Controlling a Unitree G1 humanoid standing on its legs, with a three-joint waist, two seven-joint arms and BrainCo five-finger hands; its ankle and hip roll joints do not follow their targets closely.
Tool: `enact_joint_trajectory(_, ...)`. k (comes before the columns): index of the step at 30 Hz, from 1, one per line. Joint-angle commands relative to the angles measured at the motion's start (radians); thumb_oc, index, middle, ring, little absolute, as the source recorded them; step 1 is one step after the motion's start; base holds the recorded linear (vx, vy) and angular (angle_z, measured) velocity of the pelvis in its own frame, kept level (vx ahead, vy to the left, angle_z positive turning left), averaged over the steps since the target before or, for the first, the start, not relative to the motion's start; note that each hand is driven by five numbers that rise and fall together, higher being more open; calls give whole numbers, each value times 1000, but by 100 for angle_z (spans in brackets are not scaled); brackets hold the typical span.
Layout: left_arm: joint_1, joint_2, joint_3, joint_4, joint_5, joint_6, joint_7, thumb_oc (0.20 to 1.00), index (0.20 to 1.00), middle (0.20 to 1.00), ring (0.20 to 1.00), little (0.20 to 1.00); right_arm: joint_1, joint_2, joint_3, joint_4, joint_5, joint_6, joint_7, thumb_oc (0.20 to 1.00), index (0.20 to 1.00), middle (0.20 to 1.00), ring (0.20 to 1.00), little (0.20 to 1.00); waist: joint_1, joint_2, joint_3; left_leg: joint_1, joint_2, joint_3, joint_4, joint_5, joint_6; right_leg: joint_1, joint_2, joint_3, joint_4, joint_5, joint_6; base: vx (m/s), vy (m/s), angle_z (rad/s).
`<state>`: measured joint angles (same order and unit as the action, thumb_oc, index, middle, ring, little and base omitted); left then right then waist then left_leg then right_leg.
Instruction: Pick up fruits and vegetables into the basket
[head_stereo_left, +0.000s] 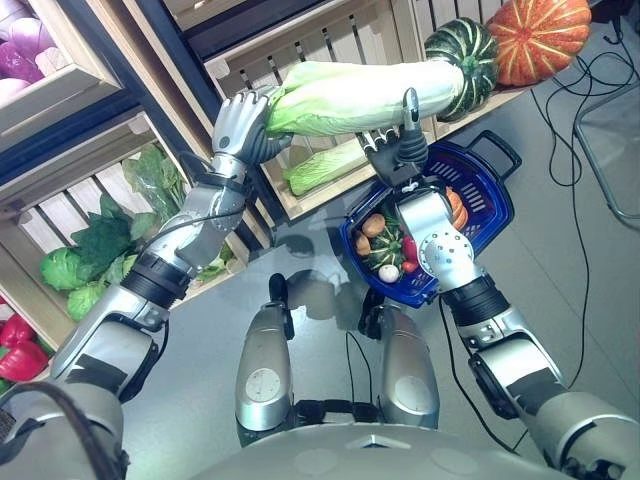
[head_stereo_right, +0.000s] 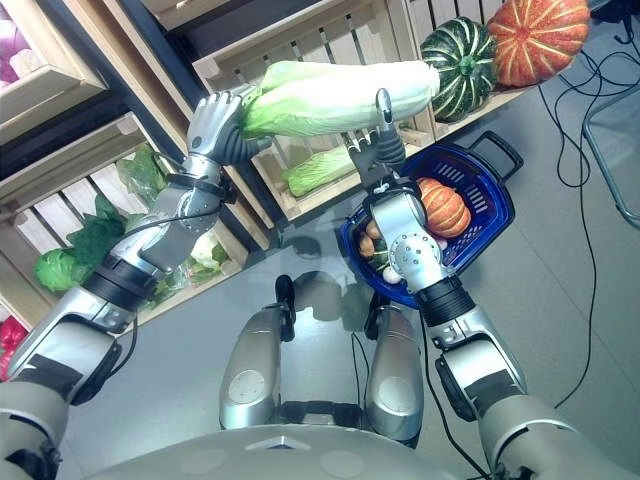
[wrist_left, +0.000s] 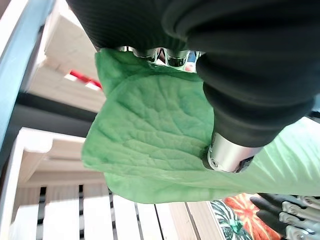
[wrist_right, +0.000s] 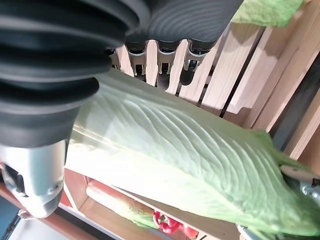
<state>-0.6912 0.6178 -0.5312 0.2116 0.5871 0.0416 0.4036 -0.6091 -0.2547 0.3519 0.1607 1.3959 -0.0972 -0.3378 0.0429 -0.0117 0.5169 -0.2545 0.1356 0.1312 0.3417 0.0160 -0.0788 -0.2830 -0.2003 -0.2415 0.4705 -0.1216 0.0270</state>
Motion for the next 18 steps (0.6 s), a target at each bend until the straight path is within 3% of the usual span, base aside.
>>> enact_joint_trajectory(1,-60,8,-113,-123,193,-26,26,200,200,200,200,200,-87,53,31,-35,60,11,41,1000,1000,1000,1000,1000,-10,-23,-78,26,-36,49,43,-131,27,75,-32,-2,-141,53,62,0,0,0)
enact_joint_trajectory(5,-74,25,-147,-130,303,-18,11,200,200,200,200,200,-91,43,20,-19,108,10,29,1000,1000,1000,1000,1000,-8,-20,-81,27,-36,49,36,-129,24,79,-35,-8,-150,55,65,0,0,0)
enact_joint_trajectory(9,-73,38,-175,-146,365,-56,-34,200,200,200,200,200,-104,28,-2,10,146,-2,28,1000,1000,1000,1000,1000,-5,-15,-80,26,-35,46,32,-128,22,78,-37,-13,-150,56,67,0,0,0)
enact_joint_trajectory(10,-69,40,-183,-156,375,-70,-51,200,200,200,200,200,-109,24,-7,21,148,-10,45,956,956,956,956,956,-3,-13,-80,27,-36,45,30,-128,22,80,-38,-15,-153,56,67,0,0,0)
enact_joint_trajectory(11,-66,42,-188,-162,373,-78,-58,200,200,200,200,200,-112,23,-11,29,151,-19,51,423,423,423,423,423,-2,-12,-80,28,-36,45,28,-128,22,81,-38,-16,-154,57,67,0,0,0)
enact_joint_trajectory(12,-61,41,-197,-169,377,-89,-69,200,200,200,200,200,-115,21,-16,38,146,-41,68,200,200,200,200,200,-1,-9,-79,29,-35,45,26,-128,21,82,-39,-18,-156,57,68,-23,5,4)
enact_joint_trajectory(16,-25,29,-206,-189,322,-109,-125,200,200,200,200,200,-127,12,-42,59,78,-148,118,200,200,200,200,200,1,1,-74,28,-36,46,21,-127,18,81,-39,-23,-160,58,70,-36,4,3)
enact_joint_trajectory(18,-3,21,-202,-198,312,-81,-147,200,200,200,200,200,-131,-1,-60,59,3,-201,110,200,200,200,200,200,-1,6,-70,25,-35,45,21,-126,17,77,-39,-21,-157,59,71,-34,5,2)
